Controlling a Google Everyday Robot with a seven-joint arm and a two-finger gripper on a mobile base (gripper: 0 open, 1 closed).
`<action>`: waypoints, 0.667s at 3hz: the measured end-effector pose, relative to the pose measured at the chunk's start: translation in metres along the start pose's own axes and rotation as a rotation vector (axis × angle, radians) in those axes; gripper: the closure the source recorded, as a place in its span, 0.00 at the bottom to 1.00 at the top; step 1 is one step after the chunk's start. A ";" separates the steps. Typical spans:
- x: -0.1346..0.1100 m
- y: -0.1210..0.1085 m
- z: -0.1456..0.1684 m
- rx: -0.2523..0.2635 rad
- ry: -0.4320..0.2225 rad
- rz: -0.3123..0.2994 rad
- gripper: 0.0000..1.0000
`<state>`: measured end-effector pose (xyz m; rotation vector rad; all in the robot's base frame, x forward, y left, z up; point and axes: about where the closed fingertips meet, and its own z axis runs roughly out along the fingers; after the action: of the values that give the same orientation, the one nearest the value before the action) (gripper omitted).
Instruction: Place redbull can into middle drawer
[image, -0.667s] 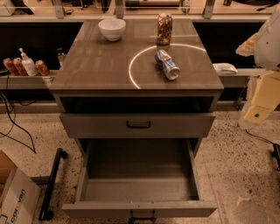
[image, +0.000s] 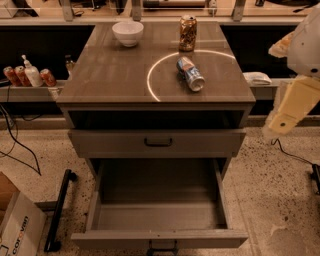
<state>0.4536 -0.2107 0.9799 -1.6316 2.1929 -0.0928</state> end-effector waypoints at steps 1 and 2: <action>-0.013 -0.021 0.013 0.052 -0.110 0.060 0.00; -0.024 -0.049 0.034 0.078 -0.220 0.110 0.00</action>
Offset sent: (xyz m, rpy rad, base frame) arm 0.1086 0.0127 -0.0229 0.3557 -0.1695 -0.0881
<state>0.5160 -0.1981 0.9696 -1.4051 2.0786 0.0314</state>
